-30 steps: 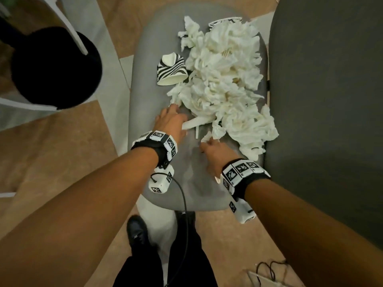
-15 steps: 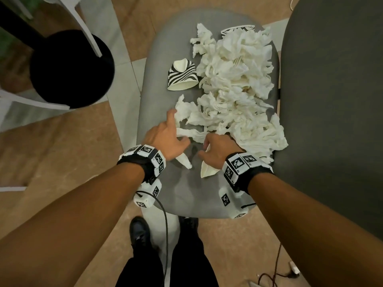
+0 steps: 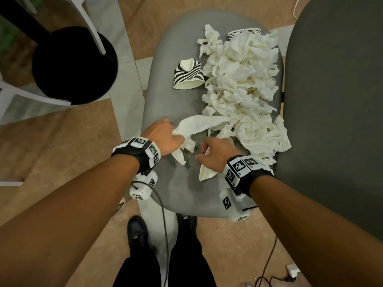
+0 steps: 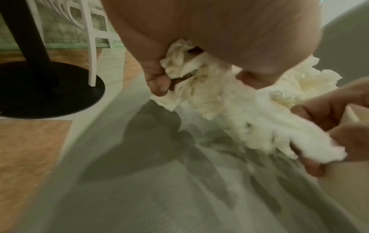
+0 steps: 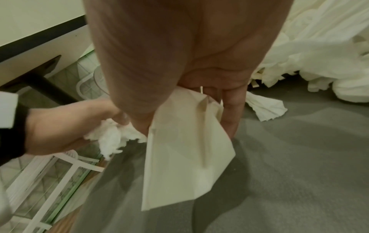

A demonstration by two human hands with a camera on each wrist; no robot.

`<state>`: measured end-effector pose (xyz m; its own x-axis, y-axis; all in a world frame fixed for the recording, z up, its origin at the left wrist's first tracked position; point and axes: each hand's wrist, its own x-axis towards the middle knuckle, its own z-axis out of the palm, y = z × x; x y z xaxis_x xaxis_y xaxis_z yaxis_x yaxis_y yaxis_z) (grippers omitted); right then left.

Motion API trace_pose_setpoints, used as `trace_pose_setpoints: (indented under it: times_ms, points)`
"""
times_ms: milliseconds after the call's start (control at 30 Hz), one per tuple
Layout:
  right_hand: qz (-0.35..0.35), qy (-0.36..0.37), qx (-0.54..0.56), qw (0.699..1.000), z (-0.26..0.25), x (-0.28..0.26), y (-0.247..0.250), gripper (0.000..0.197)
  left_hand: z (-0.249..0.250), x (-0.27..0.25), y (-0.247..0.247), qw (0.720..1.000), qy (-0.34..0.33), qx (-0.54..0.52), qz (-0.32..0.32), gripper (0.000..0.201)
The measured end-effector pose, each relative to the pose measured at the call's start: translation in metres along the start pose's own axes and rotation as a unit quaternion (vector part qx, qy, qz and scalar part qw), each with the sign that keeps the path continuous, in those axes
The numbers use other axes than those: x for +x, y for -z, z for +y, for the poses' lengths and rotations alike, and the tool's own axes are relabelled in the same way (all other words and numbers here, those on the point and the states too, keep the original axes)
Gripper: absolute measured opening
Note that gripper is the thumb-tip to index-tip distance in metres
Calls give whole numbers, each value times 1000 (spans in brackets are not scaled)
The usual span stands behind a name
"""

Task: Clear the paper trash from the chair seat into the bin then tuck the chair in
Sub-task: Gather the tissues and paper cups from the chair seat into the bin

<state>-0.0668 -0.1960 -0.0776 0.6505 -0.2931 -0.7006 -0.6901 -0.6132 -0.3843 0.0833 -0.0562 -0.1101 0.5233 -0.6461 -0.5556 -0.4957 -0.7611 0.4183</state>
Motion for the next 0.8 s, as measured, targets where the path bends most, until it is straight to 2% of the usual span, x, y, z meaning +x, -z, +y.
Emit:
trace_pose_setpoints:
  times_ms: [100, 200, 300, 367, 400, 467, 567, 667, 800]
  points:
    - [-6, 7, -9, 1000, -17, -3, -6, 19, -26, -22, 5, 999, 38, -19, -9, 50]
    - [9, 12, -12, 1000, -38, -9, -12, 26, -45, -38, 12, 997, 64, -45, -21, 34]
    - [58, 37, 5, 998, -56, -14, -24, 46, -55, -56, 18, 995, 65, -79, -17, 24]
    - [70, 59, 3, 996, -71, -13, -34, 62, -65, -67, 19, 986, 84, -141, -2, 13]
    - [63, 65, -5, 996, -80, -12, -40, 66, -72, -72, 18, 980, 88, -176, 4, 18]
    - [33, 80, -19, 996, -101, -8, -53, 57, -87, -86, 17, 974, 80, -213, 21, 27]
    - [14, 91, -15, 996, -141, -4, -83, 22, -119, -110, 12, 968, 100, -225, 55, 24]
    - [28, 83, 28, 996, -181, -1, -124, 31, -161, -141, 1, 951, 161, -255, 72, 14]
    - [-11, 36, 56, 998, -220, 10, -190, 55, -227, -185, -26, 902, 254, -347, 41, 26]
